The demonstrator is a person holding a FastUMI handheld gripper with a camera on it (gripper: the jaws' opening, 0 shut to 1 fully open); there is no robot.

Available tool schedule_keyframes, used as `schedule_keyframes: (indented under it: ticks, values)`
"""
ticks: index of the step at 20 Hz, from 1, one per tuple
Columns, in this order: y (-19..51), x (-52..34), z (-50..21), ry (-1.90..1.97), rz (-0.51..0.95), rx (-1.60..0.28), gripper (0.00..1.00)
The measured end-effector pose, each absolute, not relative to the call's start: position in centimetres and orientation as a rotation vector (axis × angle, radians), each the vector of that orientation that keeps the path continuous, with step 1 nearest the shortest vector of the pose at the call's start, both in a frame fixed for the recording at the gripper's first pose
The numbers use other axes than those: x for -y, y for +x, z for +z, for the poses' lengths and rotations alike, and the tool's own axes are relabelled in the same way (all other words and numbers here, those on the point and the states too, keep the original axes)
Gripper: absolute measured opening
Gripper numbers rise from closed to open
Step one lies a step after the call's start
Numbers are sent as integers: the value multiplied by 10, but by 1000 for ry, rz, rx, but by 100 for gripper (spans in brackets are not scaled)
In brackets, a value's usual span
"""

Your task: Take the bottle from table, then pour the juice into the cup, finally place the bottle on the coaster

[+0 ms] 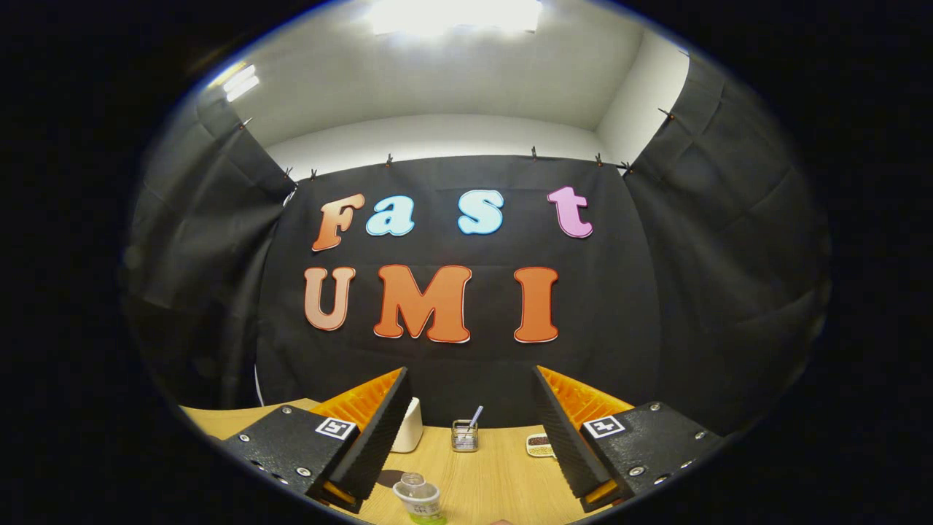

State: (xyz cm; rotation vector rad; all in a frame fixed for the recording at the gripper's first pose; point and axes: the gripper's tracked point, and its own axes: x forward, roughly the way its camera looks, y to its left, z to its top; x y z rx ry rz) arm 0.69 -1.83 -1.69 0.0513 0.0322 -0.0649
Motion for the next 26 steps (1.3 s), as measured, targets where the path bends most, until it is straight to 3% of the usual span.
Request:
schedule_keyframes:
  ticks: [16,26]
  values:
    - [-13,3,-123,73,-49,-172,97]
    - [-26,-28,-216,79,40,-321,98]
